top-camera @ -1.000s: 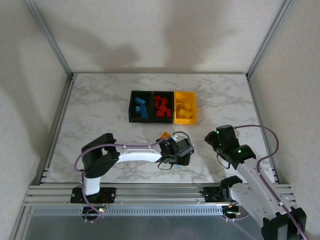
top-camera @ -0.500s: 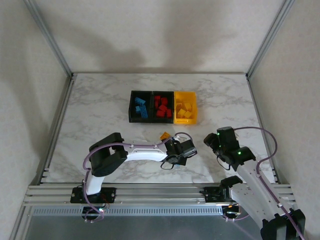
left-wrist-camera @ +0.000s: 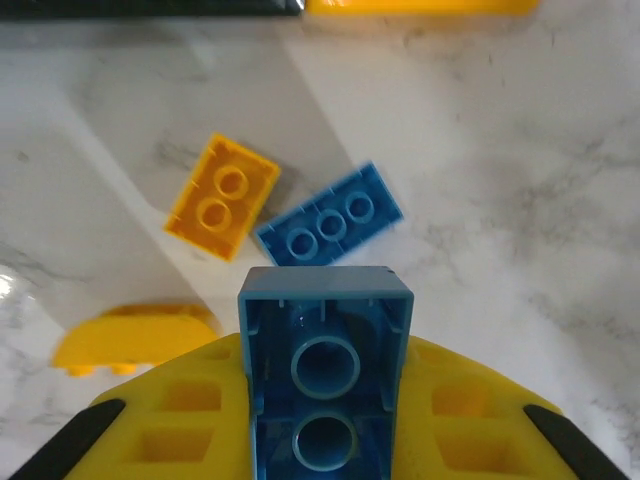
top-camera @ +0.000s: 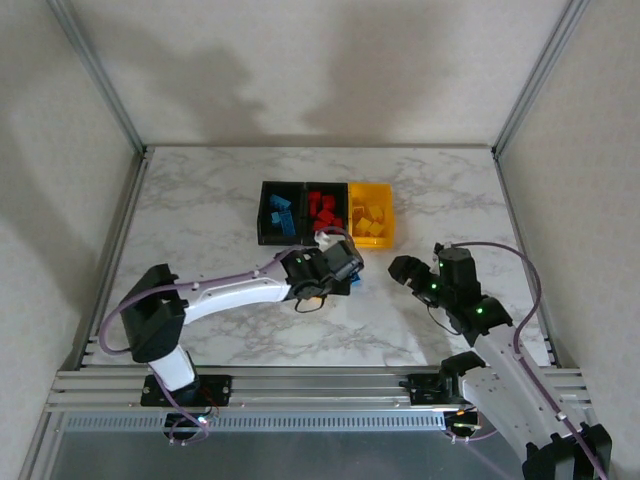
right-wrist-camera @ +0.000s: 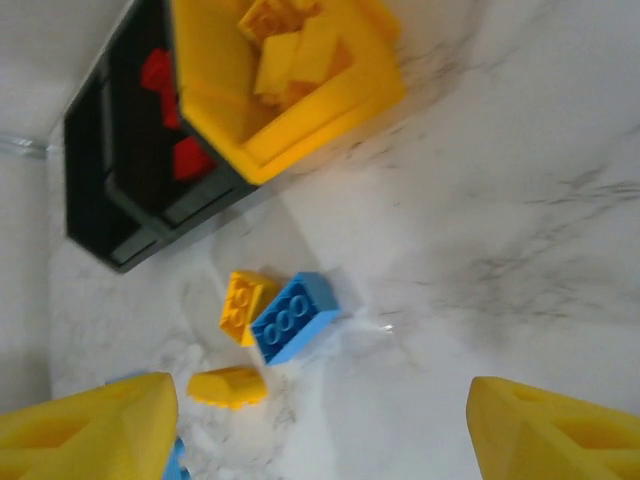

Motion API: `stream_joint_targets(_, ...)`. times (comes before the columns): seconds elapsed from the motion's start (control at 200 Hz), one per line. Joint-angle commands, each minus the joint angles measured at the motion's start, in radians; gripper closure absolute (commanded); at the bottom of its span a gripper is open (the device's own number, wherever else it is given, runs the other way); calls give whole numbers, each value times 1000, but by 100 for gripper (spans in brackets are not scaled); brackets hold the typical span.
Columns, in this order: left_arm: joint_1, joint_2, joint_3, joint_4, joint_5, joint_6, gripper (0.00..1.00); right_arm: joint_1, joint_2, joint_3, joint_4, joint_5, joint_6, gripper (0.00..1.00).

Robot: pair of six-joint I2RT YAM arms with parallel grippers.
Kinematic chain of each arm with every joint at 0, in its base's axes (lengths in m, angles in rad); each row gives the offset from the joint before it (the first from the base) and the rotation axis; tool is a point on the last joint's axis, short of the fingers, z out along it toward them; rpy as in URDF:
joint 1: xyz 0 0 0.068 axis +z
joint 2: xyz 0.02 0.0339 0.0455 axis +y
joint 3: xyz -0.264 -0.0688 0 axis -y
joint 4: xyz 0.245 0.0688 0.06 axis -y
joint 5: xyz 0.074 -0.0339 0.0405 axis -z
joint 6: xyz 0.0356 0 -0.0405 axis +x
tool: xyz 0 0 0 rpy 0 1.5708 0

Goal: Sort the legos into containers by color
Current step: Pick up the lego from the middle-left of the table, then place the lego in the container.

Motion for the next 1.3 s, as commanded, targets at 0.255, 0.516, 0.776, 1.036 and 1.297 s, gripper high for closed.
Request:
stream_joint_targets(0.255,263,-60,35,-74,-52,158,85,151,94,34,212,-54,-38,24)
stream_joint_targets(0.516,460,56,154,-69,5,264,86,246,205,81,308,-16,-37,24)
stream_joint_targets(0.776,554,219,290,-58,26,303,87,296,311,143,382,-35,-49,24)
stream_joint_targets(1.036,594,383,438,-68,61,319,87,313,355,176,363,3,-54,25)
stream_joint_targets(1.297,607,501,560,-114,54,335,81,315,338,160,357,16,-43,25)
